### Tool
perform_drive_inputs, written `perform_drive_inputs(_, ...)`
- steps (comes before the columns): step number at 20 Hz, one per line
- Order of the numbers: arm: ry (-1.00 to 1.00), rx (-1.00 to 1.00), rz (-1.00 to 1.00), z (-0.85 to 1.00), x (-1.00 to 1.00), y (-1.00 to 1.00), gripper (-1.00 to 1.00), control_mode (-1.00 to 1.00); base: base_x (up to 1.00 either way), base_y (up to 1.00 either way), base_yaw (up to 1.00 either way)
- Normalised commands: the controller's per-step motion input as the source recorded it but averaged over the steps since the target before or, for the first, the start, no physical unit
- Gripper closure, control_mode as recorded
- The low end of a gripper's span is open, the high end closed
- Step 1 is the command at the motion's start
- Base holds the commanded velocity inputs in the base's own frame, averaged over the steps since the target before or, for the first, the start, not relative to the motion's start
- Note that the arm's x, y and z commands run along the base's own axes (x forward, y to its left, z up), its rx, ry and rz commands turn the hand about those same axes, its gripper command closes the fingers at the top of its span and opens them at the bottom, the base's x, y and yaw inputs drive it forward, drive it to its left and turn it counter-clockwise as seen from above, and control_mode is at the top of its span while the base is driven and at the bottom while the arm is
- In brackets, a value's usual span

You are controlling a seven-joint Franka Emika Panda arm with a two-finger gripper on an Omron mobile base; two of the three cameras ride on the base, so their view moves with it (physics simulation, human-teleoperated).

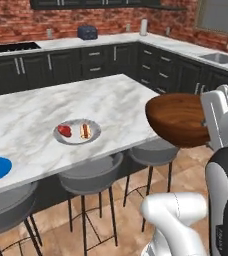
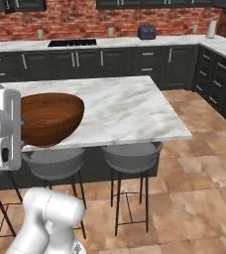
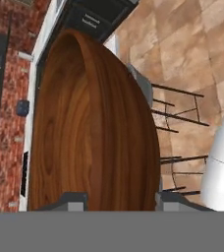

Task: Take the smaller bowl and place it next to the appetizer plate on the dining counter , and place the larger bowl next to the plate with cooked food.

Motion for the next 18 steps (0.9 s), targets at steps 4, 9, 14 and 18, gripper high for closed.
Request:
perform_drive_inputs(4,0.00,0.00,0.00,0.00,0.00,0.00,1.00,1.00,1.00,-0.24,0.47)
perform_drive_inputs(9,0.00,0.00,0.00,0.00,0.00,0.00,1.00,1.00,1.00,-0.22,0.54)
perform_drive_inputs(14,0.00,0.00,0.00,0.00,0.00,0.00,1.00,1.00,1.00,-0.18,0.44)
perform_drive_inputs(18,0.00,0.00,0.00,0.00,0.00,0.00,1.00,1.00,0.71,-0.46,0.32)
